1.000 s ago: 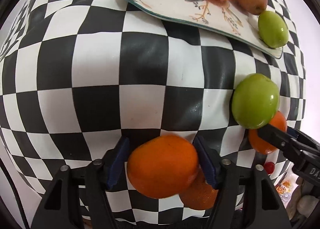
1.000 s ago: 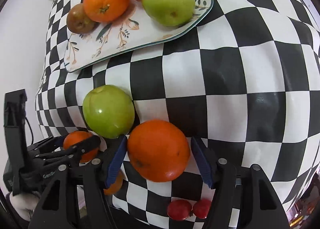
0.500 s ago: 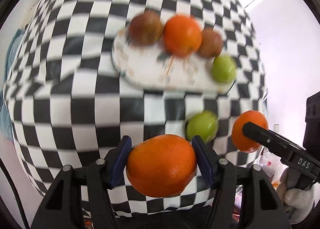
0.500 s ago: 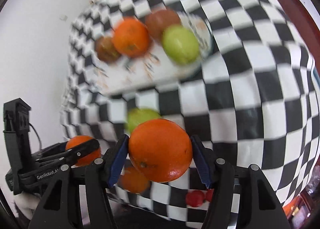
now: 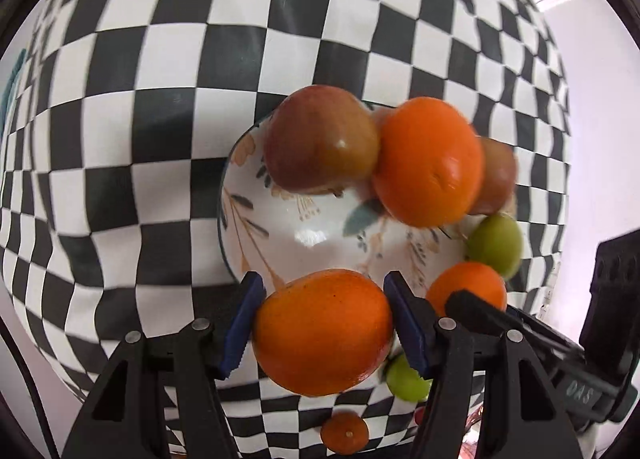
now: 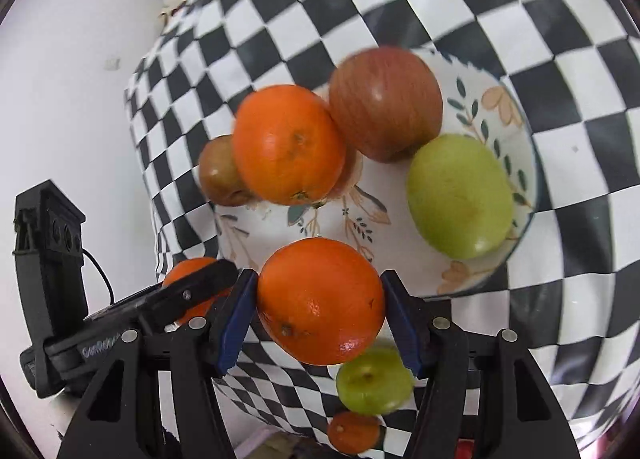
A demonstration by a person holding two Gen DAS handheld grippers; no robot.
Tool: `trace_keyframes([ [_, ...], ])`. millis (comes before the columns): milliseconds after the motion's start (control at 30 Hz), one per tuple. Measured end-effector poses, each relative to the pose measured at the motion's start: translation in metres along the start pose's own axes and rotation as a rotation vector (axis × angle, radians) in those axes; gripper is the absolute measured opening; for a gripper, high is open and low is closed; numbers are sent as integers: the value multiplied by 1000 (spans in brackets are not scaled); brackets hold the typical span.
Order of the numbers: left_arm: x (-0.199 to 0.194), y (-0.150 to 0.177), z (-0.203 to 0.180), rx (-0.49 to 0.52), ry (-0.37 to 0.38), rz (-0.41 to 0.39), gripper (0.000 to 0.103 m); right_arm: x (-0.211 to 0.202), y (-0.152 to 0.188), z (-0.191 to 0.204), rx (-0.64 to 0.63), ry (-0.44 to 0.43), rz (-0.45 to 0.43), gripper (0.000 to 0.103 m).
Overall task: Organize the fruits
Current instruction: 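Set both tangerines on the plate beside the other fruits and open both tools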
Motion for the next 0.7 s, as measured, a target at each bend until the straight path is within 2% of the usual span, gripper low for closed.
trace_keyframes([
  [200, 13, -6, 4, -39, 11, 28, 61, 9, -2, -6, 35, 22, 9, 66],
  [233, 11, -5, 4, -42, 26, 25, 66, 8, -2, -8, 42, 34, 9, 66],
  [267, 9, -5, 4, -36, 40, 21, 76, 10, -3, -10, 45, 37, 11, 67],
  [333, 1, -4, 1, -18, 46, -6, 90, 8, -1, -13, 64, 3, 12, 90],
  [500, -22, 3, -2, 3, 23, -79, 91, -12, 4, -7, 26, 34, -7, 93],
  [600, -38, 17, 1, 7, 0, -131, 91, -29, 11, 7, -40, 106, -40, 93],
  [700, -46, 24, 4, 13, -57, -195, 91, -45, 17, 26, -140, 258, -101, 93],
])
Point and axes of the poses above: each gripper's, at about its wrist camera, not at the fingertips, and x roughly the way its jaws point, z to its left, y to its underside, the point moved 1 cm from there along x, roughly the way its jaws point, and after that the axes turned 7 degrees about -x, right-handed, at the moved point
